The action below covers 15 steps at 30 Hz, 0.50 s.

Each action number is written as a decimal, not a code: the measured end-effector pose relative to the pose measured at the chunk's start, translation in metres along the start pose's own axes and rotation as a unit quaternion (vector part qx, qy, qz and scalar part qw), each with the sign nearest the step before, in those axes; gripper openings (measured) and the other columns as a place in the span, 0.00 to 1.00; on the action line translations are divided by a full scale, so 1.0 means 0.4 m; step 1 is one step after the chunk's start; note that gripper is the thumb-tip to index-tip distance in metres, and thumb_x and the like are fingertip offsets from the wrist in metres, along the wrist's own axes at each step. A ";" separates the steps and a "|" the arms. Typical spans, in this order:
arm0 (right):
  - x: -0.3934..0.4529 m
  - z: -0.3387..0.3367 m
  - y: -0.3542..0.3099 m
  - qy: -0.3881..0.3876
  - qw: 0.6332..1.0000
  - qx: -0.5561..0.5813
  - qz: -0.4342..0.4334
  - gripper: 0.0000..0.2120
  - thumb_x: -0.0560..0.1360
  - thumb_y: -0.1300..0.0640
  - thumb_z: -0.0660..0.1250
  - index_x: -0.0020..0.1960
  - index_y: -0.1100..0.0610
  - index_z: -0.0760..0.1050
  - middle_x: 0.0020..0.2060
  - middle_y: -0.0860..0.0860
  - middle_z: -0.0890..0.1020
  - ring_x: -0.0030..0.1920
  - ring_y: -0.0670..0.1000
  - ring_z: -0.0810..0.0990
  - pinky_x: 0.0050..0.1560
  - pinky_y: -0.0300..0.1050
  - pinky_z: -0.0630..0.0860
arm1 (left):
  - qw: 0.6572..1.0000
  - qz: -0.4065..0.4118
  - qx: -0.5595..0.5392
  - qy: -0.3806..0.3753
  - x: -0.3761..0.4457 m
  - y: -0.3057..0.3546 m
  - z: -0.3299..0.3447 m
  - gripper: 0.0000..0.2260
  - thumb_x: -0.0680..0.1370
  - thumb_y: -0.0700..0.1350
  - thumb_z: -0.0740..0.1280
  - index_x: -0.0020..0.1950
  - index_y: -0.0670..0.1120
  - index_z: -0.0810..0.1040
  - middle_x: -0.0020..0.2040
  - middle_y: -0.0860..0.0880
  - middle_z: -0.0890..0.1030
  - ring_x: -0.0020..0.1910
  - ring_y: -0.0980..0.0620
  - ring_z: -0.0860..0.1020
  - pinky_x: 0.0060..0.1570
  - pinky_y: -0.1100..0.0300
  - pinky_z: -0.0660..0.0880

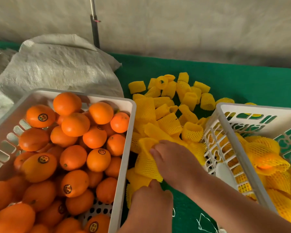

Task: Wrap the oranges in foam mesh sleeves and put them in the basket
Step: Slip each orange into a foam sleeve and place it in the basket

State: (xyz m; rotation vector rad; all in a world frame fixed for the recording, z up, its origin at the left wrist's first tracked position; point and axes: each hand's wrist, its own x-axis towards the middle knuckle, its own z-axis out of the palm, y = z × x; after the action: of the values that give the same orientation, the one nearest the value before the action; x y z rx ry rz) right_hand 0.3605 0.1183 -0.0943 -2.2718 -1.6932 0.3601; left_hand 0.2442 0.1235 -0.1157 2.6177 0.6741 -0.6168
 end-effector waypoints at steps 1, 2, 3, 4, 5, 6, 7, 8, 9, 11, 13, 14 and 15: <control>-0.024 -0.027 0.029 0.015 1.000 0.002 0.001 0.21 0.87 0.45 0.54 0.35 0.47 0.65 0.34 0.46 0.70 0.35 0.48 0.70 0.36 0.45 0.60 | 0.998 -0.060 -0.007 -0.032 -0.024 -0.012 -0.014 0.12 0.86 0.42 0.59 0.69 0.42 0.70 0.48 0.43 0.63 0.33 0.48 0.58 0.42 0.51 0.67; -0.051 -0.052 0.060 0.037 0.999 0.005 -0.001 0.22 0.86 0.45 0.56 0.34 0.47 0.64 0.31 0.47 0.69 0.32 0.49 0.69 0.33 0.46 0.58 | 0.999 -0.045 0.000 -0.026 -0.022 -0.012 -0.023 0.13 0.85 0.43 0.61 0.69 0.43 0.69 0.52 0.41 0.65 0.33 0.47 0.59 0.40 0.51 0.67; -0.078 -0.074 0.090 0.061 0.998 0.004 -0.001 0.23 0.86 0.46 0.59 0.33 0.48 0.63 0.29 0.48 0.67 0.31 0.50 0.68 0.32 0.47 0.58 | 0.998 -0.016 0.031 -0.042 -0.019 0.004 -0.032 0.14 0.85 0.44 0.63 0.70 0.44 0.68 0.56 0.40 0.66 0.34 0.46 0.61 0.40 0.49 0.67; -0.103 -0.090 0.114 0.080 0.997 0.000 0.005 0.23 0.85 0.46 0.61 0.32 0.48 0.63 0.27 0.48 0.66 0.30 0.51 0.67 0.32 0.48 0.59 | 0.999 -0.006 0.028 -0.046 -0.025 0.012 -0.032 0.18 0.83 0.47 0.66 0.71 0.46 0.67 0.60 0.41 0.67 0.36 0.45 0.64 0.41 0.48 0.68; -0.125 -0.099 0.134 0.090 0.996 -0.003 0.015 0.24 0.84 0.47 0.63 0.31 0.48 0.62 0.26 0.49 0.65 0.29 0.51 0.67 0.32 0.48 0.60 | 0.999 -0.002 0.010 -0.042 -0.029 0.011 -0.039 0.21 0.82 0.50 0.67 0.72 0.48 0.65 0.61 0.42 0.68 0.39 0.45 0.67 0.43 0.48 0.69; -0.139 -0.102 0.148 0.090 0.996 -0.003 0.023 0.24 0.83 0.47 0.65 0.30 0.48 0.62 0.26 0.49 0.65 0.28 0.51 0.66 0.32 0.49 0.61 | 1.000 -0.005 -0.005 -0.028 -0.030 0.009 -0.043 0.24 0.80 0.54 0.68 0.72 0.50 0.64 0.61 0.44 0.68 0.42 0.45 0.69 0.43 0.49 0.70; -0.147 -0.099 0.156 0.079 0.996 -0.001 0.029 0.24 0.83 0.48 0.66 0.30 0.48 0.64 0.26 0.49 0.66 0.28 0.50 0.66 0.32 0.48 0.61 | 1.000 -0.008 -0.011 -0.022 -0.038 0.008 -0.051 0.27 0.78 0.56 0.68 0.73 0.51 0.62 0.59 0.45 0.68 0.44 0.45 0.71 0.43 0.50 0.71; -0.150 -0.092 0.159 0.055 0.998 0.005 0.035 0.22 0.83 0.49 0.67 0.31 0.49 0.68 0.28 0.48 0.68 0.29 0.49 0.67 0.33 0.46 0.62 | 1.000 -0.010 -0.026 0.002 -0.048 0.009 -0.057 0.29 0.77 0.58 0.68 0.73 0.53 0.59 0.57 0.48 0.69 0.44 0.47 0.72 0.42 0.52 0.72; -0.150 -0.082 0.158 0.031 0.999 0.013 0.034 0.19 0.83 0.49 0.68 0.34 0.50 0.74 0.32 0.47 0.73 0.32 0.47 0.70 0.35 0.44 0.65 | 0.999 -0.009 -0.035 0.035 -0.054 0.013 -0.059 0.31 0.75 0.60 0.68 0.72 0.54 0.57 0.55 0.50 0.69 0.44 0.50 0.74 0.41 0.53 0.74; -0.143 -0.069 0.153 0.017 0.999 0.031 0.022 0.10 0.82 0.50 0.68 0.45 0.52 0.81 0.43 0.46 0.80 0.41 0.46 0.76 0.45 0.45 0.73 | 0.993 0.005 -0.062 0.103 -0.061 0.019 -0.058 0.35 0.72 0.63 0.67 0.72 0.58 0.52 0.53 0.55 0.70 0.42 0.55 0.75 0.38 0.56 0.75; -0.139 -0.065 0.148 0.021 0.999 0.047 0.002 0.06 0.82 0.55 0.67 0.51 0.51 0.83 0.50 0.46 0.80 0.47 0.46 0.77 0.49 0.45 0.76 | 0.986 0.001 -0.092 0.139 -0.069 0.026 -0.062 0.36 0.70 0.66 0.66 0.71 0.63 0.50 0.48 0.58 0.71 0.37 0.56 0.75 0.32 0.62 0.68; -0.139 -0.067 0.147 0.020 0.999 0.049 -0.008 0.08 0.82 0.57 0.66 0.55 0.50 0.84 0.53 0.45 0.80 0.49 0.45 0.77 0.49 0.39 0.75 | 0.984 -0.001 -0.097 0.152 -0.072 0.032 -0.063 0.36 0.69 0.67 0.65 0.71 0.65 0.50 0.45 0.58 0.71 0.35 0.56 0.74 0.30 0.64 0.64; -0.140 -0.069 0.148 0.017 0.999 0.049 -0.016 0.10 0.82 0.58 0.66 0.58 0.49 0.83 0.54 0.44 0.79 0.51 0.44 0.76 0.47 0.32 0.71 | 0.981 -0.003 -0.098 0.166 -0.077 0.036 -0.066 0.37 0.68 0.68 0.65 0.71 0.66 0.49 0.43 0.59 0.71 0.33 0.57 0.74 0.29 0.65 0.62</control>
State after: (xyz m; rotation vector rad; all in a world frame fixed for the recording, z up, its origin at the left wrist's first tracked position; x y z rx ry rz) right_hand 0.4076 0.0464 -0.0891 -2.1663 -1.6553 0.3871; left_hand 0.2358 0.1121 -0.0750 2.5532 0.7949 -0.1022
